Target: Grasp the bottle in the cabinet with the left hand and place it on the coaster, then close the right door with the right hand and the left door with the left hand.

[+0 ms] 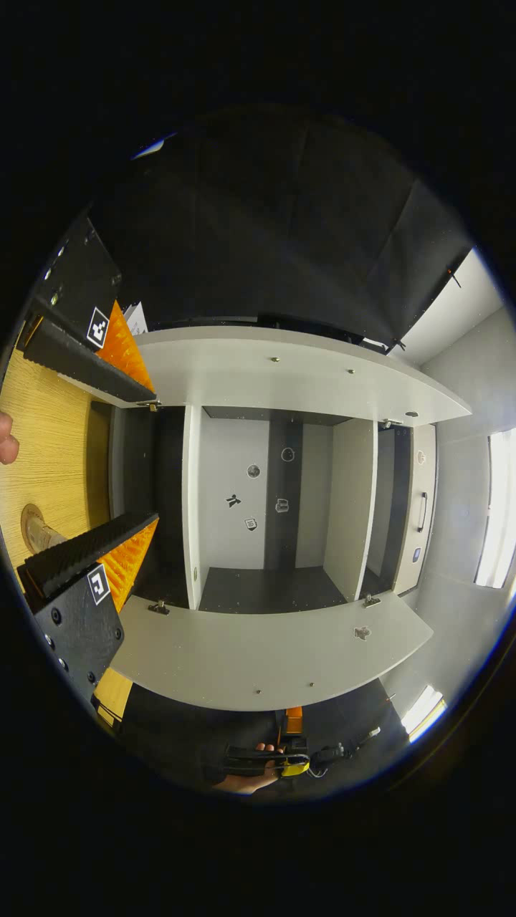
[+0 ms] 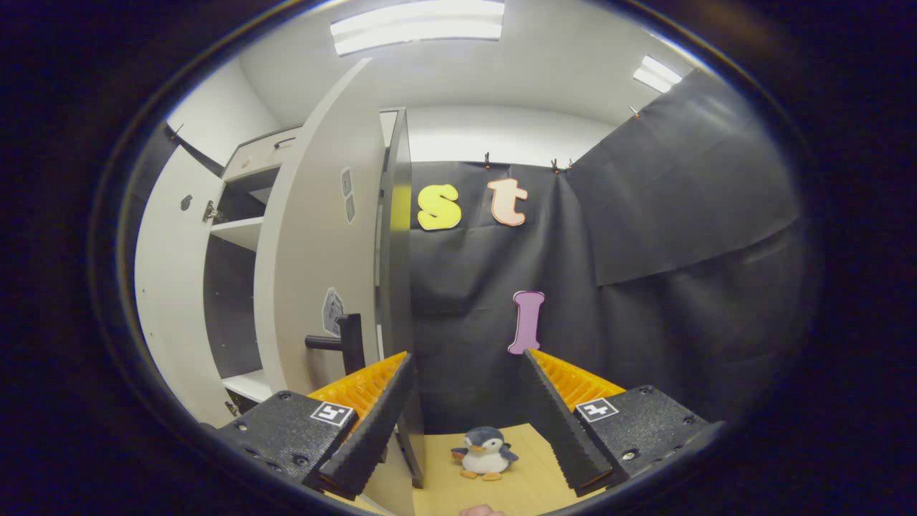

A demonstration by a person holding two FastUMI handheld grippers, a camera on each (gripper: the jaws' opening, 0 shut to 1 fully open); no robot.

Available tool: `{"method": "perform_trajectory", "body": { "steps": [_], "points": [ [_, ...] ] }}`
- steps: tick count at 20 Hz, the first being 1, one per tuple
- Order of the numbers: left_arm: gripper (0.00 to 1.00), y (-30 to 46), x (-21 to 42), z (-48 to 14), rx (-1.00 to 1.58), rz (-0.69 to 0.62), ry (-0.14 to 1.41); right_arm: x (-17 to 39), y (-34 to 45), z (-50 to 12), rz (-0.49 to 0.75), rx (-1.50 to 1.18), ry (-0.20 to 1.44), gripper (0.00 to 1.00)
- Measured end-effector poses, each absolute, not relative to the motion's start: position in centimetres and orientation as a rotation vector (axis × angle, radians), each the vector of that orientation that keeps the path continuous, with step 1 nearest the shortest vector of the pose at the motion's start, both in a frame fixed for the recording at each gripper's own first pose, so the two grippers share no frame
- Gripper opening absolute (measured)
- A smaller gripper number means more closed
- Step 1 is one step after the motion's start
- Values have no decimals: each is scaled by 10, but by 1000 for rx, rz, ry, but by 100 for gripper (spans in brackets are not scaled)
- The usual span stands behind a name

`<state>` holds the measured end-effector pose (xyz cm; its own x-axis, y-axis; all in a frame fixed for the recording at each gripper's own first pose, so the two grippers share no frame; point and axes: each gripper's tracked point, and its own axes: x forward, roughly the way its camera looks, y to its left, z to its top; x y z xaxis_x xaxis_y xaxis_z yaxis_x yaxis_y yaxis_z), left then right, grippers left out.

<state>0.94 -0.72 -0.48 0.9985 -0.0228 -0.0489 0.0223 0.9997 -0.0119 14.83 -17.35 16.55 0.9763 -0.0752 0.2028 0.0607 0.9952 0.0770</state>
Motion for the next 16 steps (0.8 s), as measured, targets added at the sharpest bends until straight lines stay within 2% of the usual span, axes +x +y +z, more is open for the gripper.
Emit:
{"method": "perform_trajectory", "body": {
  "steps": [1, 2, 4, 5, 7, 16],
  "points": [
    [93, -7, 12, -6, -15, -22, 53, 148, -171, 167, -66, 81, -215, 98],
    [93, -7, 12, -8, -17, -23, 60, 148, -168, 165, -64, 83, -209, 92],
    [93, -7, 13, -9, -24, -27, 60, 147, -161, 166, -65, 71, -213, 90],
    [93, -8, 13, -9, -26, -30, 59, 146, -158, 166, -69, 51, -217, 96],
    [93, -6, 14, -9, -16, -30, 57, 143, -148, 157, -71, 1, -205, 96],
    [93, -7, 1, -2, 13, -39, 53, 152, -52, 146, 113, 44, -200, 96]
  ]
}}
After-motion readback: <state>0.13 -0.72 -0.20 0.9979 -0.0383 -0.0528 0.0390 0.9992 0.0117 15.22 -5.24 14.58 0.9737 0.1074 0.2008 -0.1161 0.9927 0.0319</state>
